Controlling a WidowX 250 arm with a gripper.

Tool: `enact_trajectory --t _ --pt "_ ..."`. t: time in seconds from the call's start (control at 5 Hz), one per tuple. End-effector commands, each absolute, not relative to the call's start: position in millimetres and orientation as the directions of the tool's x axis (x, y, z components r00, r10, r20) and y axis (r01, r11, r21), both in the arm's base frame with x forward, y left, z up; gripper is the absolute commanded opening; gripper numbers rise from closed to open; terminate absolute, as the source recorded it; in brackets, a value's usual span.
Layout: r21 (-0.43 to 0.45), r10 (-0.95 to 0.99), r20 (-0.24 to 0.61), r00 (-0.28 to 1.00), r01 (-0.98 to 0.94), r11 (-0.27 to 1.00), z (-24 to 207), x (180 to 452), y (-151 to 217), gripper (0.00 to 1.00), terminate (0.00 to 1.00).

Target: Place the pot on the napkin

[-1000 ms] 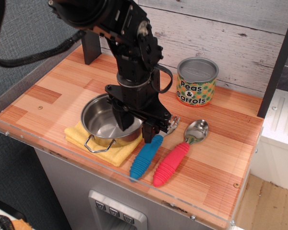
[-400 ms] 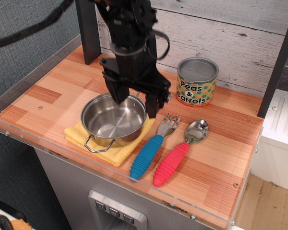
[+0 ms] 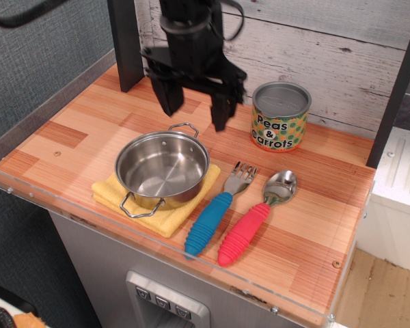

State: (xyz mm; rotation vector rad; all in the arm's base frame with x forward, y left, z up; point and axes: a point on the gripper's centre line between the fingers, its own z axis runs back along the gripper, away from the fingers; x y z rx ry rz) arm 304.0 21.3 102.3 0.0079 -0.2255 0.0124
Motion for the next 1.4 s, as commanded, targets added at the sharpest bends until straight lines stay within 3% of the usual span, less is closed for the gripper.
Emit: enact_trajectory --t 0.0,0.4,0.8,1.0,1.2 --pt "0.006 0.119 0.266 0.957 -0.125 0.992 122 303 59 1.0 0.0" --pt "0.015 0.234 0.245 0.941 -0.245 0.969 116 281 98 1.0 0.0" --pt "0.0 0.329 0.231 0.915 -0.339 0.941 106 239 120 1.0 0.0" --pt "0.0 0.329 0.231 0.915 -0.339 0.941 106 239 120 1.0 0.0" --pt "0.0 0.329 0.231 0.915 -0.339 0.941 106 239 120 1.0 1.0"
